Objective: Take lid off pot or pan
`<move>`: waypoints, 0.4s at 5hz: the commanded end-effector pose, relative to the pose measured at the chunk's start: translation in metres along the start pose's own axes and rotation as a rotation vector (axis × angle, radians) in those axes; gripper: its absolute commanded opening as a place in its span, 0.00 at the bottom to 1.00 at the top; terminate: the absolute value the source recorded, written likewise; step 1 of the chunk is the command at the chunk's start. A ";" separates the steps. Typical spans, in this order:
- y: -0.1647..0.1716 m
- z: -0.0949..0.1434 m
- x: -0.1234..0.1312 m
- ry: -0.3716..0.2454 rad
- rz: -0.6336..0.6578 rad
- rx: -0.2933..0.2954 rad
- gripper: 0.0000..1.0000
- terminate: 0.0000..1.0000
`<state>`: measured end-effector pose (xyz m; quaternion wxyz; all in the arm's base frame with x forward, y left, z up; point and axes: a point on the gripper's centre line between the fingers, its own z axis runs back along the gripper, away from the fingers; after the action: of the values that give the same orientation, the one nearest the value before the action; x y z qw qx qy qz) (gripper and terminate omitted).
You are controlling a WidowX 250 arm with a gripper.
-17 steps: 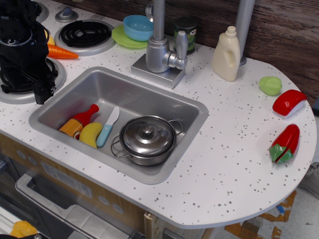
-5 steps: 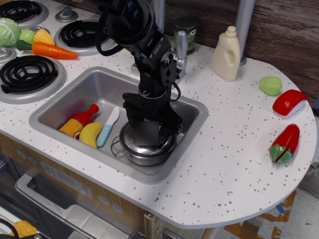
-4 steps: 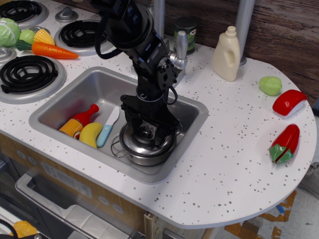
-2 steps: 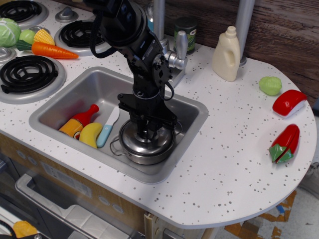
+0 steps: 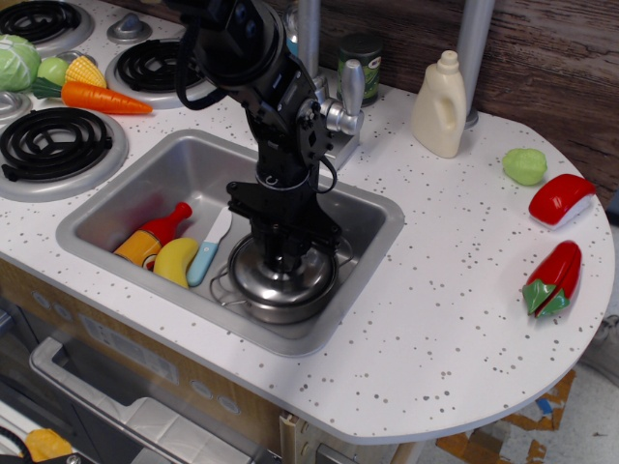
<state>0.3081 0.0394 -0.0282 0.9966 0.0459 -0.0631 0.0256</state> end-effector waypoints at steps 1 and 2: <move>0.013 0.048 0.021 -0.049 -0.002 0.009 0.00 0.00; 0.016 0.070 0.030 -0.034 0.018 0.003 0.00 0.00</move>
<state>0.3219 0.0459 0.0362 0.9971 0.0458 -0.0434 0.0421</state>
